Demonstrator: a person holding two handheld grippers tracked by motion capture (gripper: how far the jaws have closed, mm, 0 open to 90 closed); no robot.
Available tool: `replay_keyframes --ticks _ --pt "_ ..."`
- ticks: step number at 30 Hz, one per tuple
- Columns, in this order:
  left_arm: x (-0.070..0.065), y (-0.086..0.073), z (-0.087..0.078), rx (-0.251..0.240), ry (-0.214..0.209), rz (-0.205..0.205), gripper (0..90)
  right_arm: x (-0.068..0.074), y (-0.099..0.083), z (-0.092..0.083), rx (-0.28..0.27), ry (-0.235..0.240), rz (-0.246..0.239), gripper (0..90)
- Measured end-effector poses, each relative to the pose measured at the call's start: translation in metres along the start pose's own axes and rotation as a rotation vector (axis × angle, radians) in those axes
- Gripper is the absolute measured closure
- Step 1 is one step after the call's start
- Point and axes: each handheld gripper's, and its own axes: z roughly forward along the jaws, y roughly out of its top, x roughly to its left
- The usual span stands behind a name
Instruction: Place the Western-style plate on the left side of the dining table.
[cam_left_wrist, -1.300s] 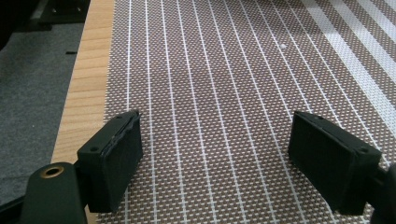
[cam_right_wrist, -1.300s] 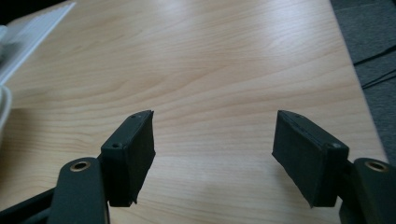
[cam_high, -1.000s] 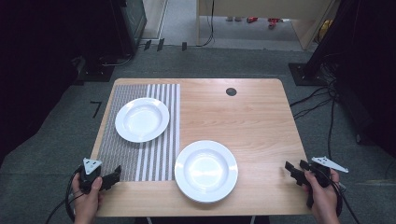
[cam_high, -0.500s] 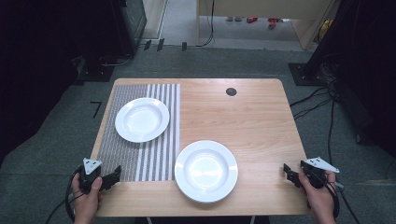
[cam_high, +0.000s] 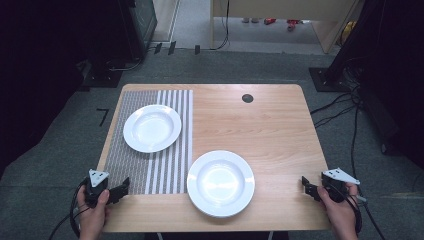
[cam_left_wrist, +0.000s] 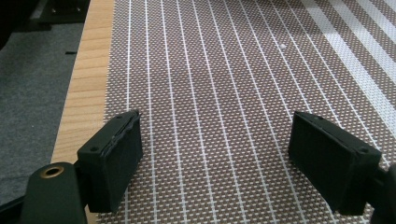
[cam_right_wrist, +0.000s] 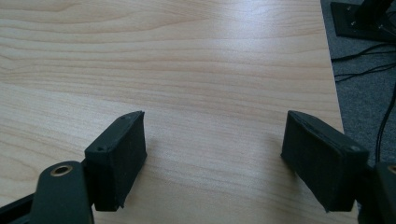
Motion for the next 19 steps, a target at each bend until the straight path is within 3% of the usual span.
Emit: replay_keyframes --ticks 19 --pt "0.0 0.0002 0.0002 0.0 0.0 0.0 17.7 0.0009 0.0006 0.0014 0.015 0.014 -0.015 13.8"
